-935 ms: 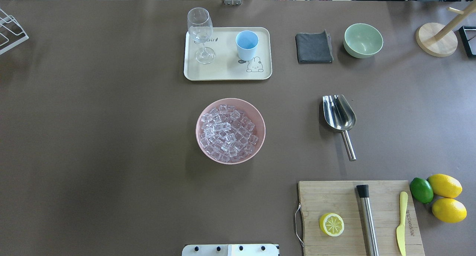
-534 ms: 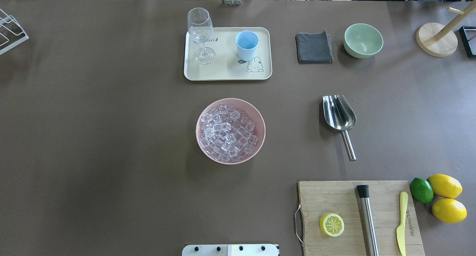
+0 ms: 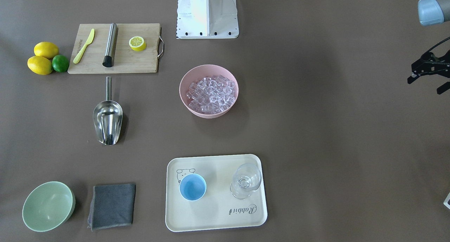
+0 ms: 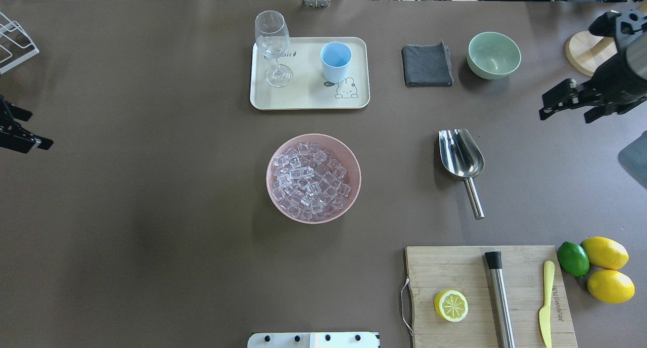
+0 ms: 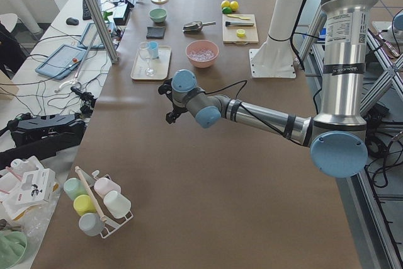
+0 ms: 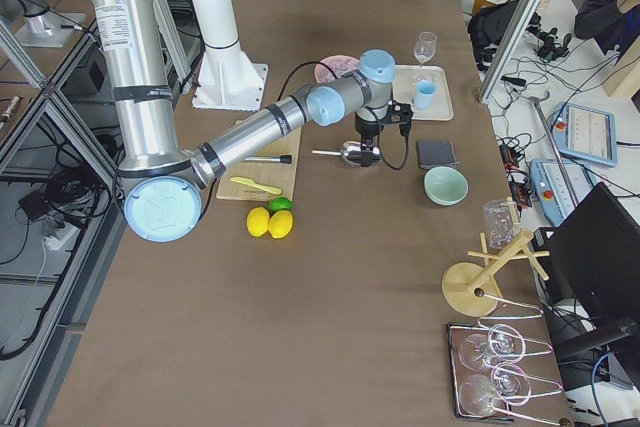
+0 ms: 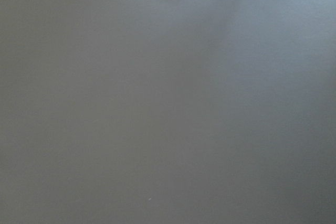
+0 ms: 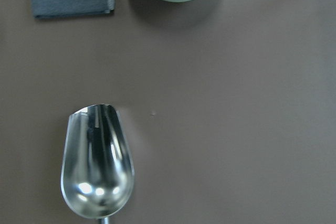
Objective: Put ice in cup with scoop
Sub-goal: 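Reach right gripper to the steel scoop while left gripper moves toward pink bowl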
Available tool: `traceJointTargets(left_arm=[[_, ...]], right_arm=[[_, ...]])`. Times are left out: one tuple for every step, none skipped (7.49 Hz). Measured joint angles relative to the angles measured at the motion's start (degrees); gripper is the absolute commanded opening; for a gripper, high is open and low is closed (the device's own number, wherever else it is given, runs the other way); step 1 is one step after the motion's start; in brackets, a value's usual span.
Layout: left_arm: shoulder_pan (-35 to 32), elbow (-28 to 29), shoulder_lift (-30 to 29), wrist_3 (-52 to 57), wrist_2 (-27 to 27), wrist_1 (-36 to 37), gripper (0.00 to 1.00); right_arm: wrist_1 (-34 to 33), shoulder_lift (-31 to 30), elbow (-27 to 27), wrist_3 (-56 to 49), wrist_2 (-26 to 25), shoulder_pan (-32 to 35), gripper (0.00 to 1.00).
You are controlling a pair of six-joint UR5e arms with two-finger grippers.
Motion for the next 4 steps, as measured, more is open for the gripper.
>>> traceJointTargets(left_arm=[[4.4, 0.3, -0.1, 0.0, 0.1, -6.2, 0.98], [7.7, 0.6, -0.8, 0.1, 0.2, -11.2, 0.98], [10.0, 2.1, -2.9, 0.1, 0.2, -14.9, 0.98], [12.1, 4.3, -5.8, 0.3, 0.3, -18.4, 0.98]], right_arm=[[0.1, 1.9, 0.9, 3.4, -0.7, -4.6, 0.99], [0.2, 2.8, 1.3, 4.9, -2.4, -8.6, 0.99], [0.3, 3.2, 1.3, 6.0, -4.7, -11.9, 0.98], [0.3, 3.2, 1.3, 7.7, -6.8, -15.0, 0.97]])
